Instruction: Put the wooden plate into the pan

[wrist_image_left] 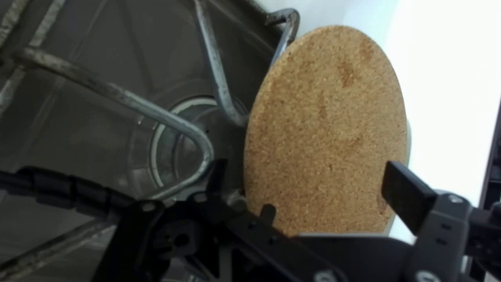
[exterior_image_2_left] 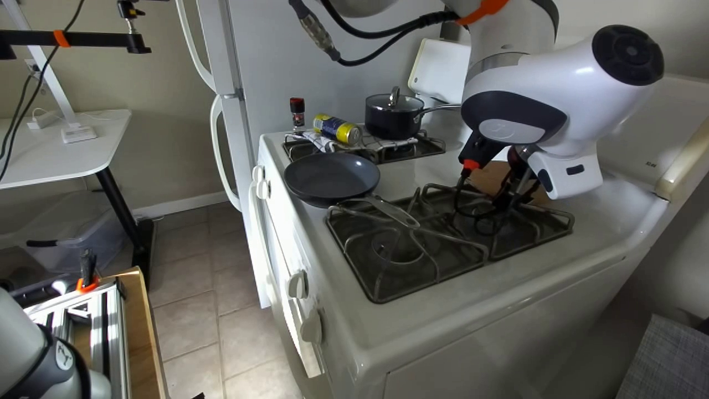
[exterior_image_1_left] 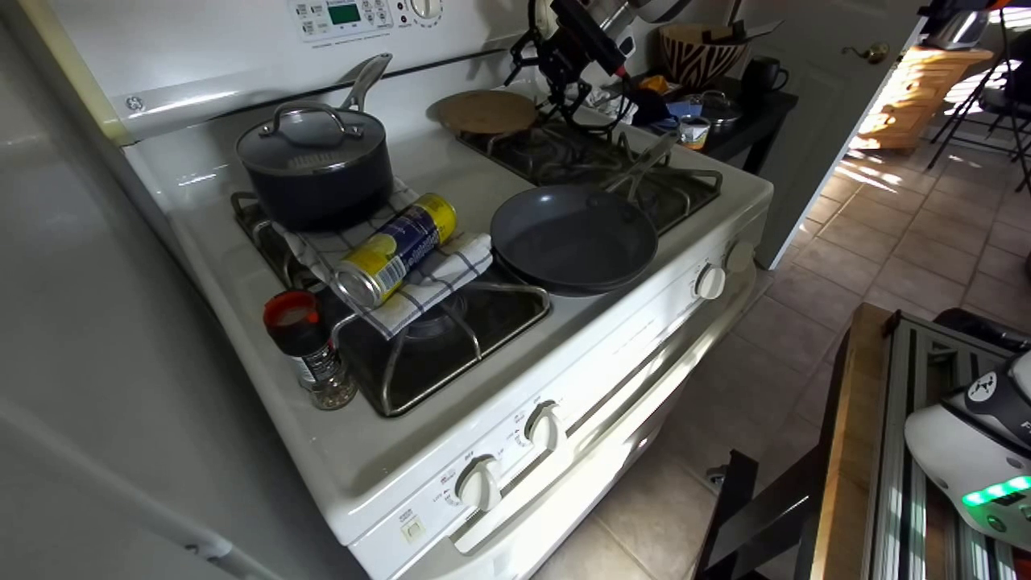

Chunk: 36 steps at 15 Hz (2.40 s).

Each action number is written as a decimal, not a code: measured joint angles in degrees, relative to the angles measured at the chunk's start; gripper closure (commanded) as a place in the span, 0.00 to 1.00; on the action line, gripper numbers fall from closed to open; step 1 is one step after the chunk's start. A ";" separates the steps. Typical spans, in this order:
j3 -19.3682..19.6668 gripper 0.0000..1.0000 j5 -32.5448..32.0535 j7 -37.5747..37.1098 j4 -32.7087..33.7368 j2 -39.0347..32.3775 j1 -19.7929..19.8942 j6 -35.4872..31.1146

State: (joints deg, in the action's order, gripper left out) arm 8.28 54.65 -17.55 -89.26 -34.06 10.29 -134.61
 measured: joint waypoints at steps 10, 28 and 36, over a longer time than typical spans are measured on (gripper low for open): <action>-2.97 0.00 2.24 0.66 0.00 -0.57 -0.35 -8.35; -5.55 1.00 9.21 9.98 0.70 0.17 1.84 -7.61; -5.41 0.97 9.18 11.48 0.58 0.51 2.11 -5.21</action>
State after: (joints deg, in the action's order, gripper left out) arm 2.87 63.82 -6.07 -88.68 -33.55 12.40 -139.82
